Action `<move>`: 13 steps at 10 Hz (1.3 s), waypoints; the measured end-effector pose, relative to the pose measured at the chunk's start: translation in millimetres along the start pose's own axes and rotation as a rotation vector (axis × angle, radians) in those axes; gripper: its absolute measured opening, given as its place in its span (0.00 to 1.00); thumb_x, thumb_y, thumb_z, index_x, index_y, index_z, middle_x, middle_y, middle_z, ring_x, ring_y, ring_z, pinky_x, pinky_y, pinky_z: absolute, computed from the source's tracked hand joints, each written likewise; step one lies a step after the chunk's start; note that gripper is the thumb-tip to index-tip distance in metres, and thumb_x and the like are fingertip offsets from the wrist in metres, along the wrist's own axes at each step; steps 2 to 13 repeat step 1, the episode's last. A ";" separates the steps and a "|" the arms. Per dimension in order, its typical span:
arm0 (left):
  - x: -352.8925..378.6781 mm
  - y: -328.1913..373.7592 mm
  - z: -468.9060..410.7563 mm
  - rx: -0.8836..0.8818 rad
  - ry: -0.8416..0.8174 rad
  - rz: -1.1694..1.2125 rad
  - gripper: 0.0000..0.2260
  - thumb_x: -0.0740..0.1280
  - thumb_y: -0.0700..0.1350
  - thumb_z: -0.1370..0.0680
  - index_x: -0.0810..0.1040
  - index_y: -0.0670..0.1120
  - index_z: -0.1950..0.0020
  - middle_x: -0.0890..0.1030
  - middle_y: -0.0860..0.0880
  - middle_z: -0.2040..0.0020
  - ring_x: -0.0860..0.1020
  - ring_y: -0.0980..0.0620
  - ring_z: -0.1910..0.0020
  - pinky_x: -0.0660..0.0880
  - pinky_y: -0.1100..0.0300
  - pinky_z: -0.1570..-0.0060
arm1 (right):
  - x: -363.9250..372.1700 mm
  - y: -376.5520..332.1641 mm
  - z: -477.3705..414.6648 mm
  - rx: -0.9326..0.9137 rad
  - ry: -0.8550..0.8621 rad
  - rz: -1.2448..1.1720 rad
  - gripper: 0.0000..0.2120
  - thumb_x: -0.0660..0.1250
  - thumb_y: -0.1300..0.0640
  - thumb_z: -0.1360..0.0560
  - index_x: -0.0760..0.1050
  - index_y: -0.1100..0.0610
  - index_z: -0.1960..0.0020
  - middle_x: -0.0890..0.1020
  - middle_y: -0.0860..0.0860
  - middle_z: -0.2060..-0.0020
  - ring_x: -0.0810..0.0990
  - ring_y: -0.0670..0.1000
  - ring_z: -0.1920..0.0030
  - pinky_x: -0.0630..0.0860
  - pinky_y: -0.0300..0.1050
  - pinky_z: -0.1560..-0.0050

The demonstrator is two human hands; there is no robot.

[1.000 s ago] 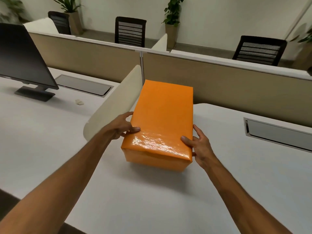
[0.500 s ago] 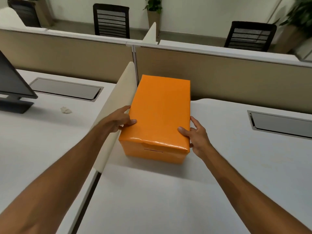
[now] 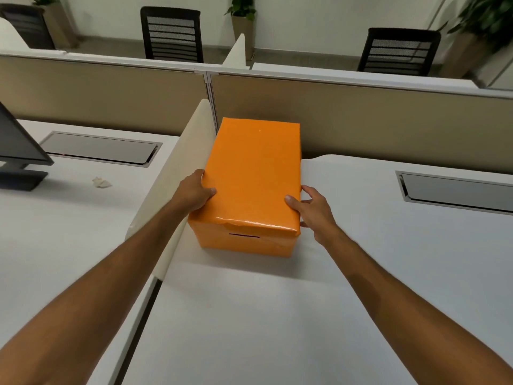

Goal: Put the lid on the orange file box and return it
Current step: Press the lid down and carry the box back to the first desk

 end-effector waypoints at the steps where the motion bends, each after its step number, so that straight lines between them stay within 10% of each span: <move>1: 2.0 13.0 18.2 0.098 0.122 -0.131 0.30 0.65 0.51 0.20 0.57 0.45 0.22 0.66 0.37 0.27 0.70 0.35 0.31 0.69 0.40 0.36 | -10.6 -2.6 4.9 -0.019 0.049 0.083 0.29 0.69 0.44 0.24 0.66 0.51 0.26 0.78 0.55 0.35 0.79 0.57 0.40 0.78 0.57 0.43; 13: 2.0 13.0 18.2 0.098 0.122 -0.131 0.30 0.65 0.51 0.20 0.57 0.45 0.22 0.66 0.37 0.27 0.70 0.35 0.31 0.69 0.40 0.36 | -10.6 -2.6 4.9 -0.019 0.049 0.083 0.29 0.69 0.44 0.24 0.66 0.51 0.26 0.78 0.55 0.35 0.79 0.57 0.40 0.78 0.57 0.43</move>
Point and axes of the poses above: each hand's wrist, its own z-axis away from the middle knuckle, its own x-axis out of the palm, y = z × x, the point moved 7 cm from there along -z, towards the middle knuckle
